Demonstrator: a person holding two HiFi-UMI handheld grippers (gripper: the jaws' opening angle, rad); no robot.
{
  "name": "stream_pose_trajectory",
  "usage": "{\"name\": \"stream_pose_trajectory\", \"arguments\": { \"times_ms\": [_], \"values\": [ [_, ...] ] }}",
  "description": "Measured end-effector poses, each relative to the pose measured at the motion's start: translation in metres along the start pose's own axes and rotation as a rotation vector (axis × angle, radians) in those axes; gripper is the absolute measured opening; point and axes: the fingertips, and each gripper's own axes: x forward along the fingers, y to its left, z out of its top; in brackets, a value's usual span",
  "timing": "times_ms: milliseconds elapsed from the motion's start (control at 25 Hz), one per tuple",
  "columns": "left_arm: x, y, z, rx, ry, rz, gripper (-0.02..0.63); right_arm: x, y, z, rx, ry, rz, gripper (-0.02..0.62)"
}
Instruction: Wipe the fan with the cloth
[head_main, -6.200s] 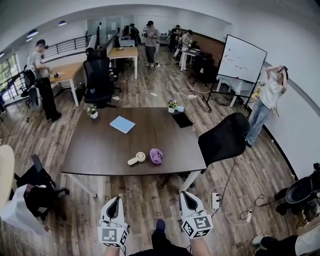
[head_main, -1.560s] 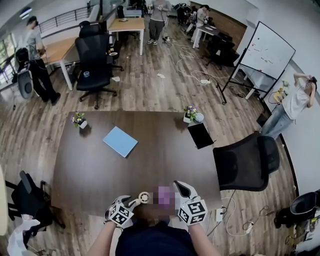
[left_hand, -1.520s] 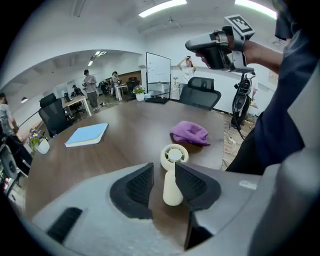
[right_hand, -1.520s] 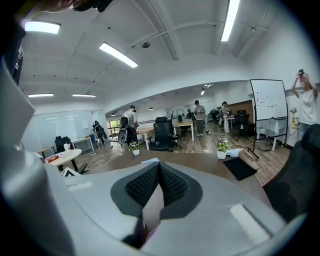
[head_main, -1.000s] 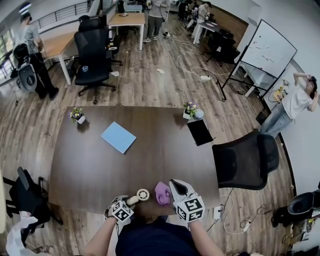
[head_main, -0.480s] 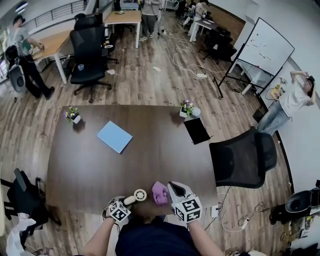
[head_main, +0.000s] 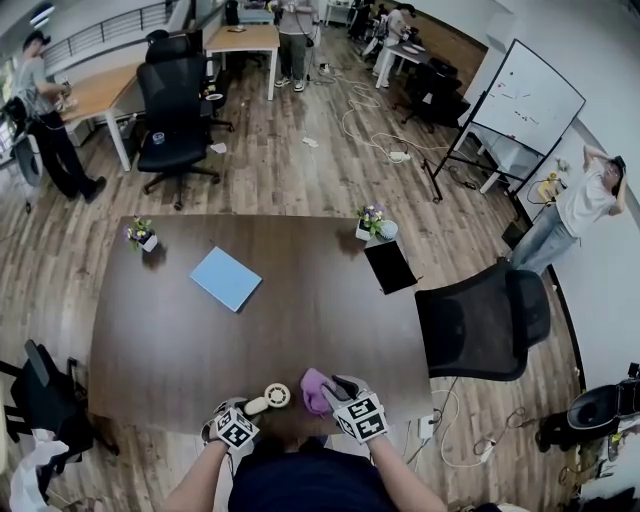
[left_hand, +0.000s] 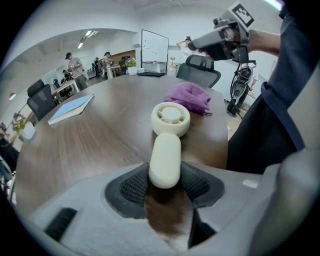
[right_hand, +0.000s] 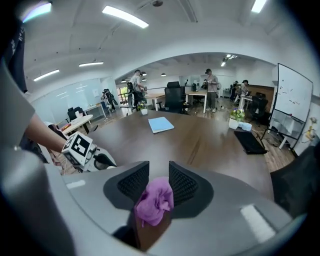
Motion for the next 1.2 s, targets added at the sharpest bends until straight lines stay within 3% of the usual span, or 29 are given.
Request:
{"name": "stream_pose_trajectory", "arguments": {
  "times_ms": [160,440,680,760,880,1200],
  "values": [
    [-0.001,0.001,0.0,-0.004,0.01,-0.005,0.2,0.021,0.005,-0.028,-0.004,0.081,0.038,0.192],
    [0.0,0.002,-0.002,0.0,-0.016,0.001,0.199,0.053,0.002,-0.075,-0.003,0.21,0.063,0.255],
    [-0.001,0.0,0.002,-0.003,-0.041,-0.002,0.199,0.064,-0.005,-0.101,0.043,0.266,0.116,0.391],
    [-0.001,0.001,0.001,0.0,-0.039,-0.002,0.199,0.069,-0.003,-0.103,0.064,0.264,0.131,0.405],
    [-0.002,0.0,0.001,0.002,-0.036,-0.003,0.199,0.077,-0.004,-0.106,0.059,0.277,0.125,0.403],
    [-0.002,0.001,0.0,0.001,-0.052,-0.001,0.199,0.084,-0.003,-0.112,0.043,0.298,0.072,0.219]
  ]
}}
